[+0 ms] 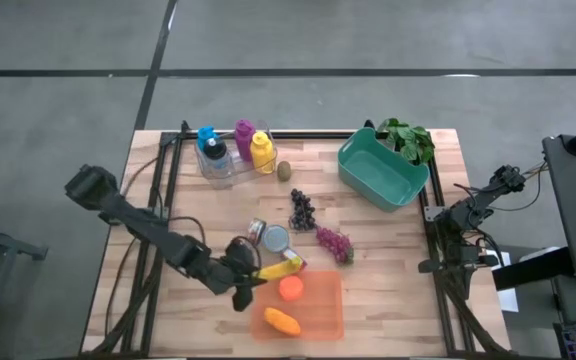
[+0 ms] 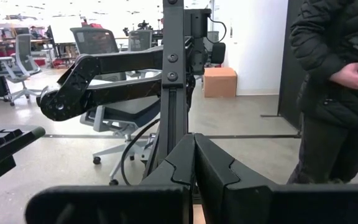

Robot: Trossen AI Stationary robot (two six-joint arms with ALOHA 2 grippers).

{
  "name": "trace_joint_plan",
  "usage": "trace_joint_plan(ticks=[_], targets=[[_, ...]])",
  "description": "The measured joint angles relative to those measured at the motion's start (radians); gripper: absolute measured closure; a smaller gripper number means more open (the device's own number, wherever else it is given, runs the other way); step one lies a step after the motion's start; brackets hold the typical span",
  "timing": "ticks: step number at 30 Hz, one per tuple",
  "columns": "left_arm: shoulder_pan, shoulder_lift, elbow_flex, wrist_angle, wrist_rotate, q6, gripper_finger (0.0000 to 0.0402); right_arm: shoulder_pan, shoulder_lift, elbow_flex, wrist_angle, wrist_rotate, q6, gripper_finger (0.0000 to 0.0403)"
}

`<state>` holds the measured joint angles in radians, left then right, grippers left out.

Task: Pick & Place Food Item
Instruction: Put the yellow banana into the orange bin

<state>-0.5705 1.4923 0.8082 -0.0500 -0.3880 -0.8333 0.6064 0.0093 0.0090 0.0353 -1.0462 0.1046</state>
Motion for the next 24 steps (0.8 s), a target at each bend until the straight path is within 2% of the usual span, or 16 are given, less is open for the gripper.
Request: trace_joint_plan(ticks=[6,10,24], targets=[[0.0,0.133,-0.001,0.156,0.04,0.0,0.0293,0.0,0.0,0.0,0.0,0.0,0.0,0.0395],[0.001,0.155,0.0,0.189,0.089,-0.016,0.0285,0.0,0.0,0.0,0.0,0.0,0.0,0.0395],[0.003,0.15,0.0,0.192,0.094,-0.055,0.0143,0.0,0.0,0.0,0.0,0.0,0.0,0.0395]])
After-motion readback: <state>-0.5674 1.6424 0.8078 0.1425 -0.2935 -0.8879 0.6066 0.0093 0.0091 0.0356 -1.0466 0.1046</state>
